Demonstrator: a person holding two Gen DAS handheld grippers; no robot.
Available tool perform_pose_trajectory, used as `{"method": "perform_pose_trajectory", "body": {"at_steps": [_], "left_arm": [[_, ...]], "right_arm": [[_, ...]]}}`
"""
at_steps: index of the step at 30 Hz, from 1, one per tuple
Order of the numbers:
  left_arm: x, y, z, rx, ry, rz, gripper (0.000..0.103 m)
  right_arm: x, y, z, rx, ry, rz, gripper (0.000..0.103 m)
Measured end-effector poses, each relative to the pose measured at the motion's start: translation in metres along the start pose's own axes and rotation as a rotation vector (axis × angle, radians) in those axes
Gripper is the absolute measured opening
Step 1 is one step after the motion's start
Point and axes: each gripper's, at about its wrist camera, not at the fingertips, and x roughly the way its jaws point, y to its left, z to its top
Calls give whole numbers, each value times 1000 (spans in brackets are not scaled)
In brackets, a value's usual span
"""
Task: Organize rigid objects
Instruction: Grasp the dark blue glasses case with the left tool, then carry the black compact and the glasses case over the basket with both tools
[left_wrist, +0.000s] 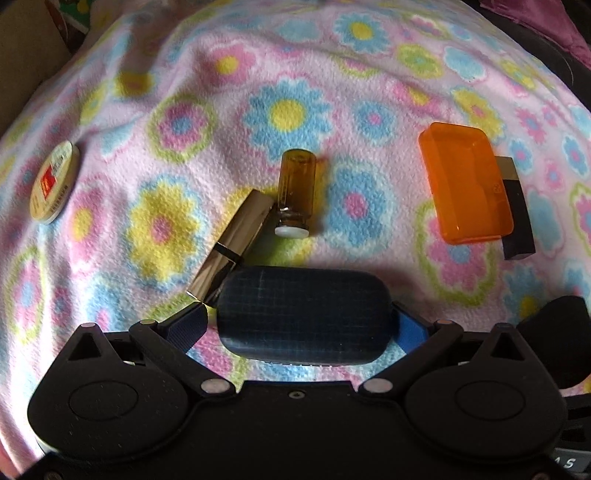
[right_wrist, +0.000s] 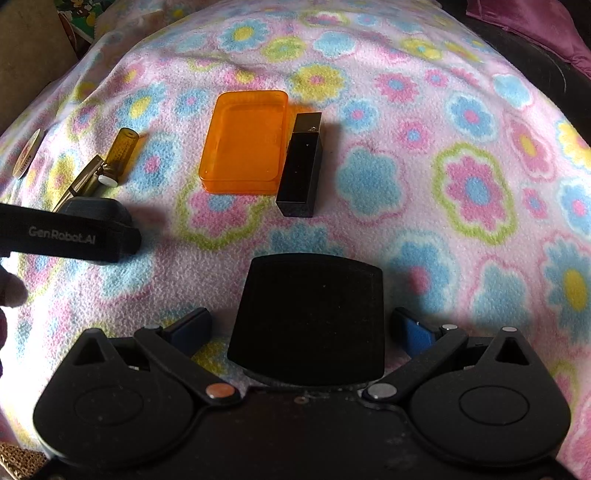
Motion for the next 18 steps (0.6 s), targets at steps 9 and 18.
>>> {"method": "perform_pose_trajectory", "body": {"at_steps": [9, 18], "left_arm": [[-6, 4, 0, -33, -8, -37, 85], [-60, 16, -20, -55, -57, -46, 85]], "right_arm": [[-6, -1, 0, -4, -19, -1, 78], [-32, -17, -6, 42, -88, 12, 65]]}}
